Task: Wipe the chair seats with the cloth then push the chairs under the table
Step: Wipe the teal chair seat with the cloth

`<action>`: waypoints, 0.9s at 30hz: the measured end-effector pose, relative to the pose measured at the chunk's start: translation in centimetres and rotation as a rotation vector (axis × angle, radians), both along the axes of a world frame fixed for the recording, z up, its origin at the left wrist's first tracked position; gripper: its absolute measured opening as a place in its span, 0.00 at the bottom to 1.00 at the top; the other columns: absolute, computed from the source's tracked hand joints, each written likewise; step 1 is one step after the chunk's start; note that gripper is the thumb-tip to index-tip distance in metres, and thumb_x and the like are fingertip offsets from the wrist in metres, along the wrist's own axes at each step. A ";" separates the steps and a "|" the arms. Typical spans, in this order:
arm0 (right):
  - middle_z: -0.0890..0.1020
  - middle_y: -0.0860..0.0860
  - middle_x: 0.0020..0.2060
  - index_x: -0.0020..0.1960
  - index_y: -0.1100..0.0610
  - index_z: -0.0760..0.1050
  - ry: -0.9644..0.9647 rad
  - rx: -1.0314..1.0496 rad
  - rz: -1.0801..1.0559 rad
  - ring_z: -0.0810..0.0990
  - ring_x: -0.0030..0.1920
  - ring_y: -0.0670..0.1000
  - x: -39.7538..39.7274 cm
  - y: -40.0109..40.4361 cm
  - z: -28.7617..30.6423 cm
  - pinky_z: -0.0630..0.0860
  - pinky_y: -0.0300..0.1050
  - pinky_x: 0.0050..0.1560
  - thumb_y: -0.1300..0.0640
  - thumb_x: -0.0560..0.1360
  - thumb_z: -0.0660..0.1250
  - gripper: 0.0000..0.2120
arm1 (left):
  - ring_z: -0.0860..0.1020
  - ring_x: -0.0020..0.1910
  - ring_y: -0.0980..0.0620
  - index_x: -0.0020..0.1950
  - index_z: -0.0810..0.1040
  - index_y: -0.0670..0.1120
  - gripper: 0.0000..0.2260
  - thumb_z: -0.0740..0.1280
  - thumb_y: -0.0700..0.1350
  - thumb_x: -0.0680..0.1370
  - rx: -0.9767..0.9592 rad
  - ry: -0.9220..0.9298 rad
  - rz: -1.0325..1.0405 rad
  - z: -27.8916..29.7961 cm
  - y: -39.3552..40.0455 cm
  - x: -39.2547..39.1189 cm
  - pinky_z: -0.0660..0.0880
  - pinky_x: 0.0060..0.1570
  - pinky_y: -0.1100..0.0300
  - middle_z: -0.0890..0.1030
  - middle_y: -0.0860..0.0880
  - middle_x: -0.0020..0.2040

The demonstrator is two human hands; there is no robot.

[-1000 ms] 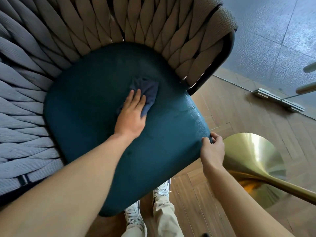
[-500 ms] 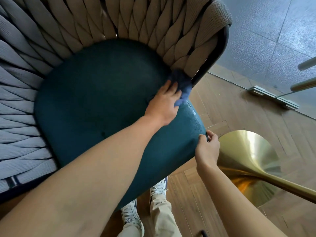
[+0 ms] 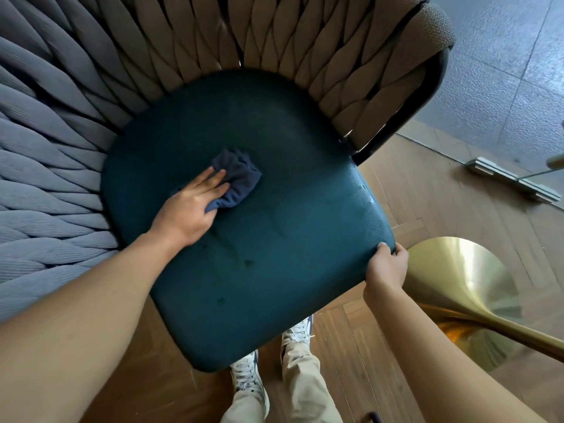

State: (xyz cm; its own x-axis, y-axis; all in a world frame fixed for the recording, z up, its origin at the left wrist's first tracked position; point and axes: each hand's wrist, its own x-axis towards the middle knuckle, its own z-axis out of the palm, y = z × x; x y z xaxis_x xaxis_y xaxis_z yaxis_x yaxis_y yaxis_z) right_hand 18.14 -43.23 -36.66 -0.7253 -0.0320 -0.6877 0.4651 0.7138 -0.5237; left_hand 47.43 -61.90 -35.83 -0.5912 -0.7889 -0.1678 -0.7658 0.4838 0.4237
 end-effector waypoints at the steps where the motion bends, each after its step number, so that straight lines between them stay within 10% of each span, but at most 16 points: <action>1: 0.73 0.51 0.66 0.73 0.49 0.63 0.001 0.001 0.000 0.73 0.63 0.56 0.0 0.0 0.0 0.71 0.59 0.65 0.51 0.79 0.56 0.22 | 0.63 0.74 0.51 0.66 0.76 0.41 0.22 0.56 0.44 0.75 -0.007 -0.007 0.059 -0.1 0.2 1.1 0.63 0.71 0.53 0.70 0.47 0.72; 16: 0.74 0.50 0.63 0.70 0.46 0.65 -0.056 -0.051 -0.031 0.74 0.61 0.56 -0.2 0.2 -0.3 0.73 0.61 0.64 0.51 0.79 0.57 0.19 | 0.55 0.75 0.33 0.74 0.62 0.35 0.23 0.57 0.43 0.81 0.052 -0.117 1.196 -0.8 6.2 1.1 0.47 0.74 0.49 0.56 0.35 0.77; 22: 0.74 0.51 0.64 0.71 0.47 0.65 -0.061 -0.063 -0.033 0.74 0.62 0.56 -0.2 0.2 -0.3 0.72 0.61 0.65 0.51 0.79 0.57 0.20 | 0.55 0.77 0.43 0.73 0.66 0.38 0.25 0.58 0.44 0.77 -0.028 -0.058 0.287 -1.4 9.6 4.6 0.51 0.75 0.55 0.61 0.43 0.77; 27: 0.73 0.51 0.66 0.72 0.47 0.64 -0.067 -0.068 -0.039 0.73 0.62 0.56 -0.1 0.2 -0.2 0.72 0.60 0.66 0.51 0.80 0.57 0.20 | 0.56 0.76 0.37 0.71 0.67 0.32 0.22 0.63 0.36 0.78 -0.065 -0.091 0.754 -1.0 9.3 5.3 0.51 0.75 0.50 0.62 0.35 0.75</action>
State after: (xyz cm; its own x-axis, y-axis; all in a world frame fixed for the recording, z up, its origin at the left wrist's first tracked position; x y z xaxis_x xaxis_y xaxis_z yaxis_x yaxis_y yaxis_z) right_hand 18.07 -43.02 -36.84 -0.6797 -0.0526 -0.7316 0.5273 0.6584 -0.5372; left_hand 52.72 -52.64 -36.87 0.1259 -0.9836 -0.1291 -0.9294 -0.1624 0.3315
